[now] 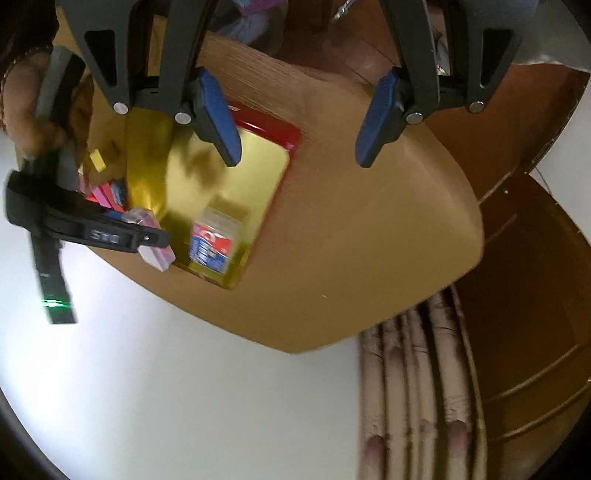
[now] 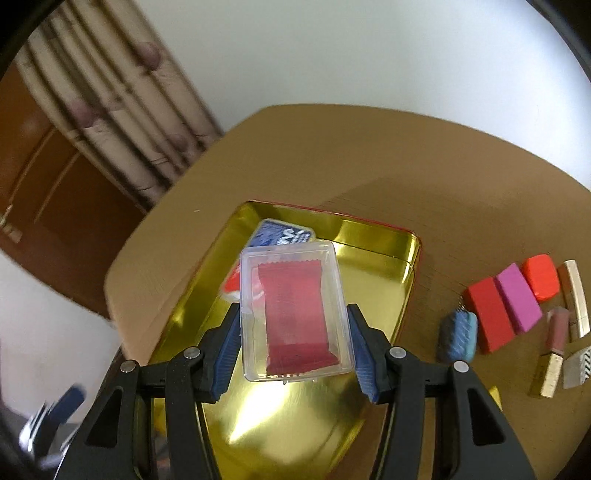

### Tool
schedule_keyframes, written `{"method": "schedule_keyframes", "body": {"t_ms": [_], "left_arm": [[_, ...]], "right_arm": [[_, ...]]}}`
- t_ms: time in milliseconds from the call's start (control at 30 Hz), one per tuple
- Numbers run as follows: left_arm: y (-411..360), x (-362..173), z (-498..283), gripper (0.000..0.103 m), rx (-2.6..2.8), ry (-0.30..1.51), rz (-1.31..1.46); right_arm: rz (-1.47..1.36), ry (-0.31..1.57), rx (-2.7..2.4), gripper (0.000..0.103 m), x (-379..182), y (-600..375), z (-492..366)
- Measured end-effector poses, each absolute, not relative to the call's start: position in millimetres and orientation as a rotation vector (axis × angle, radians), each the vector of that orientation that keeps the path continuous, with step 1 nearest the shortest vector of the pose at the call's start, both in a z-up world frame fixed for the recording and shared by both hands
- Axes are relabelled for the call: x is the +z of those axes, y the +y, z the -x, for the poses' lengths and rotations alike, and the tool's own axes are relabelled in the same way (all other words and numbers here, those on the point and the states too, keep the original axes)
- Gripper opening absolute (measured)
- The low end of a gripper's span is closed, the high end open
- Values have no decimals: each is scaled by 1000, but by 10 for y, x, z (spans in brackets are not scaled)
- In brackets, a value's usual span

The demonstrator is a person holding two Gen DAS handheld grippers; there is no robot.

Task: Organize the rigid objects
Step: 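Lower the clear red case into the tin tray beside the floss box and open the right gripper, then grasp the yellow cube with the left gripper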

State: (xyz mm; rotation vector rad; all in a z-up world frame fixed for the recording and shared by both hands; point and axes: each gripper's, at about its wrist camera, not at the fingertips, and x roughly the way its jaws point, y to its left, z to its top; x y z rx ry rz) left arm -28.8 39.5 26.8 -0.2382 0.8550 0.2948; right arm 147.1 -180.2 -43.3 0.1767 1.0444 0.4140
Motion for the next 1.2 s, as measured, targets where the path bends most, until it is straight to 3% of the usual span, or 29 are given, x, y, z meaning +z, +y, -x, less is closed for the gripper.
{"method": "schedule_keyframes", "body": {"t_ms": [467,667,767,1000,1200], "left_arm": [[302,208,343,66,253,843,176],[239,178,323,66,254,834,142],[229,163,320,66,259,825,131],[54,145,334,66,200,815,65],[-322,238,400,66,35,802,12]], "right_arm": [[-236,1097,184,54,-793,-1629,-1755],[-228,1080,160,72,-721,-1659,-1748],[-229,1055,174,73,-629,-1688,-1702],[-296,883,222,73,-196,-2257,-1067],[-137,820,54,73,-336,-3180,-303]]}}
